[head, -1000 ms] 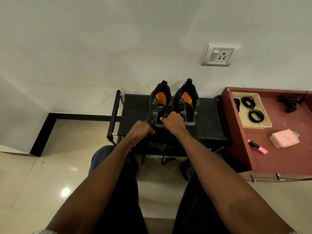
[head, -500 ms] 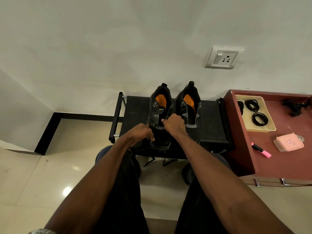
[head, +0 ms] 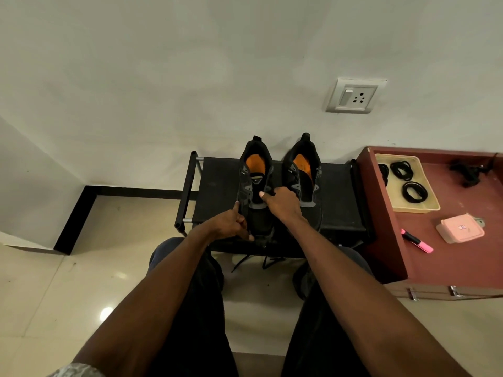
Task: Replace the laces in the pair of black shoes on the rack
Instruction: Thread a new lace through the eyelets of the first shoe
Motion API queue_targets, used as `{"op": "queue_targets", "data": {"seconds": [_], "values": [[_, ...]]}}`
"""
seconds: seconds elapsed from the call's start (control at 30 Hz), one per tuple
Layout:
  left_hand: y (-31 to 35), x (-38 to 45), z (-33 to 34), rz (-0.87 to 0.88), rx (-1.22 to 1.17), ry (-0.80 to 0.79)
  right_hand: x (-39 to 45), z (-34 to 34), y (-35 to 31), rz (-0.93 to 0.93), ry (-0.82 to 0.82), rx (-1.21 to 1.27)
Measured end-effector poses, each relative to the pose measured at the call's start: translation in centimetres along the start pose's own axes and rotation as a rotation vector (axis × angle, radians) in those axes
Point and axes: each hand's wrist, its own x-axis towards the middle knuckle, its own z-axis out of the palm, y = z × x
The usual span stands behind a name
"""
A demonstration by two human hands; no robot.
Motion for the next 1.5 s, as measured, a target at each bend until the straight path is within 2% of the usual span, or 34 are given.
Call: {"op": "queue_targets", "data": {"seconds": [0.17, 0.3, 0.4, 0.47, 0.5, 0.57, 0.63, 0.7, 0.8, 0.87, 0.97, 1.17, 1.27, 1.33, 1.4, 1.5], "values": [[0.7, -0.3, 0.3, 0.029, -0.031, 0.169, -1.2, -0.4, 1.6, 0.133, -0.158, 0.044], [0.5, -0.6, 0.8, 0.017, 0.003, 0.221, -3.3, -1.6, 1.1, 0.233, -0.162, 0.221], [1.0, -1.7, 2.0, 0.038, -0.046, 0.458, -5.3, -4.0, -0.1, 0.218, -0.177, 0.326], [2.0, -2.6, 2.5, 0.106, -0.316, 0.625, -6.6, -5.6, -1.1, 0.15, -0.226, 0.486], [2.5, -2.8, 2.5, 0.12, -0.519, 0.613, -7.3, -6.3, -1.5, 0.115, -0.276, 0.62], [3.7, -4.0, 2.2, 0.15, -0.912, 0.408, -8.4, -7.1, -2.1, 0.035, -0.362, 0.843], [4.1, -5.4, 2.0, 0.174, -1.106, 0.167, -9.3, -7.2, -2.4, -0.052, -0.352, 0.85], [4.3, -6.8, 1.8, 0.188, -1.057, 0.062, -9.8, -6.9, -2.5, -0.111, -0.242, 0.72], [4.8, -8.3, 1.5, 0.179, -0.847, 0.132, -10.0, -6.3, -2.2, -0.261, -0.049, 0.287], [5.2, -8.8, 1.2, 0.185, -0.668, 0.196, -10.7, -5.6, -1.8, -0.416, -0.086, 0.06], [5.5, -9.0, 0.9, 0.199, -0.49, 0.218, -11.5, -4.2, -1.3, -0.549, -0.14, -0.067], [4.9, -9.3, -0.1, 0.152, -0.316, 0.255, -10.4, -4.0, -0.2, -0.413, 0.085, -0.169], [4.5, -9.3, -1.1, 0.113, -0.233, 0.285, -9.6, -5.7, 0.6, -0.17, 0.274, -0.069], [4.5, -9.2, -1.6, 0.108, -0.228, 0.349, -9.4, -6.8, 1.0, -0.048, 0.352, -0.144], [5.0, -8.8, -1.9, 0.136, -0.218, 0.379, -9.7, -7.0, -0.1, -0.158, 0.258, -0.217], [6.4, -8.4, -1.7, 0.183, -0.192, 0.307, -11.0, -5.8, -2.9, -0.411, -0.17, -0.05]]}}
